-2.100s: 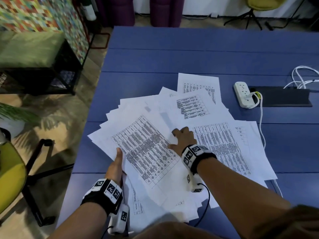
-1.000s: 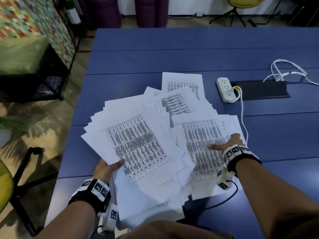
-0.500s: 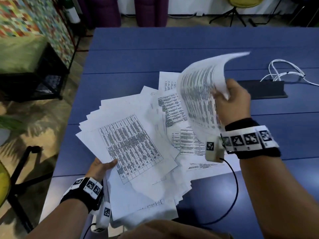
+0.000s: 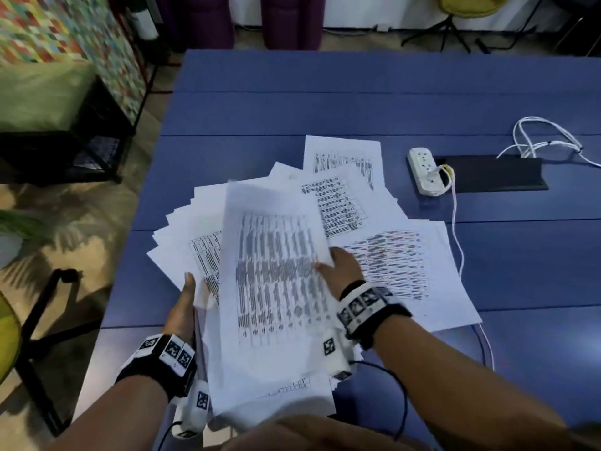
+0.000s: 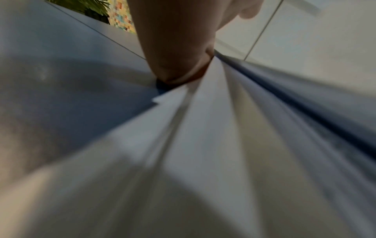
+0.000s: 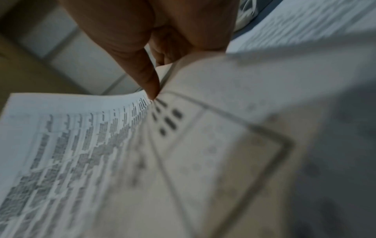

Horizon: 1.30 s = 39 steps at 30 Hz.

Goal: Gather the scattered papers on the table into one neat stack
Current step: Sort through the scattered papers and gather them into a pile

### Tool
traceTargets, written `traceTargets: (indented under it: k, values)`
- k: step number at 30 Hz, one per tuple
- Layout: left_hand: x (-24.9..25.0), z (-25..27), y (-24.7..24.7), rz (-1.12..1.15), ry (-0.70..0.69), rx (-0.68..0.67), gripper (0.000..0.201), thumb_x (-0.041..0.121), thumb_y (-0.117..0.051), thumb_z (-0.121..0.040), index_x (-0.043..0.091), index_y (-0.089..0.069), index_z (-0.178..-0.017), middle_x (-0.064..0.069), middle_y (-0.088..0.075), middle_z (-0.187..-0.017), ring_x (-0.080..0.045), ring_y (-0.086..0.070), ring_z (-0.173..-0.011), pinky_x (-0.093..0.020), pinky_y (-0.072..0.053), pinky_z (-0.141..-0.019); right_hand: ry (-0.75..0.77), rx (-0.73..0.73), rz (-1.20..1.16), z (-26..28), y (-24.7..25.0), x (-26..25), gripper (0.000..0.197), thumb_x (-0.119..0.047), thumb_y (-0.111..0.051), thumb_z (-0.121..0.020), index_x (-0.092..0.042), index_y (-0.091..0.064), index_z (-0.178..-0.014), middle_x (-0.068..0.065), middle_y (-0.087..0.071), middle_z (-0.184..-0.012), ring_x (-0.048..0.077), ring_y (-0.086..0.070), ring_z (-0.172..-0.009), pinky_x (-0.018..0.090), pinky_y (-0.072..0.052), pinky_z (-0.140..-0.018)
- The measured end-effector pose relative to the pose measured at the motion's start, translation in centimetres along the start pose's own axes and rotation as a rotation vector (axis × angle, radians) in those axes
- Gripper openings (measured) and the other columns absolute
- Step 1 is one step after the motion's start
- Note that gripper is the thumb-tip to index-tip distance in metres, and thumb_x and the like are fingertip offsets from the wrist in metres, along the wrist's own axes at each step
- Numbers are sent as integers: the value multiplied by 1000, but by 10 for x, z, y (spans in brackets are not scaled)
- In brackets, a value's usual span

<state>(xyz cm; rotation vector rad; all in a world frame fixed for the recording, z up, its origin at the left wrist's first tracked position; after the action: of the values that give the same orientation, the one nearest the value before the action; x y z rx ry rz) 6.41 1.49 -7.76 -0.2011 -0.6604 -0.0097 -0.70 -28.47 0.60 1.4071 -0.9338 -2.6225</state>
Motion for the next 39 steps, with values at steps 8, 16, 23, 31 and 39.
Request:
traceTargets:
  k: [8,16,23,31,39]
  values:
    - [7,2,3,-236,-333,98,103,49,-92,-55,8,-47,-138,2,-54,-137,-18,-50,-128,-39,-30,-113,19,-145,84,-17,-46,-4,40,-22,-62,-90,-10,-51,-127,0,-62,-102,19,-58,-96,17,-45,-77]
    - [8,4,-4,-167,-327,73,56,18,-85,-72,13,-58,-120,-2,-67,-117,-21,-60,-116,-36,-38,-106,-275,321,427,-122,109,38,83,-40,-75,-76,-4,-34,-139,18,-39,-141,34,-36,-134,42,-36,-106]
    - [8,6,-10,-168,-280,75,30,5,-74,-82,16,-62,-107,5,-68,-99,-9,-63,-94,-28,-42,-92,-373,201,715,-161,130,60,127,-83,-67,-48,-8,-28,-143,16,-32,-147,35,-26,-137,49,-28,-109]
    - [9,4,-6,-164,-260,112,40,4,-75,-79,8,-62,-117,-5,-71,-109,-18,-65,-103,-32,-42,-97,-235,203,283,-181,149,54,91,-50,-83,-62,-17,-41,-136,10,-50,-138,33,-48,-124,46,-44,-102]
    - [9,5,-8,-120,-271,106,38,10,-80,-69,14,-66,-104,-4,-73,-105,-21,-66,-104,-34,-43,-98,-25,174,206,-177,140,-1,78,-36,-87,-62,-20,-54,-131,7,-52,-134,28,-54,-120,39,-45,-100]
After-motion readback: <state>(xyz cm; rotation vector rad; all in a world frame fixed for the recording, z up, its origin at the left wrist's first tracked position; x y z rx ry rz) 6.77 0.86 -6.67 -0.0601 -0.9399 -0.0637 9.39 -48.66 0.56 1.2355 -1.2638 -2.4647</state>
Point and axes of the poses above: each hand's wrist, its own z-axis away from the middle knuckle, its own y-axis out of the back of the hand, x = y × z, the point moved 5 cm from there along -z, towards the middle knuckle
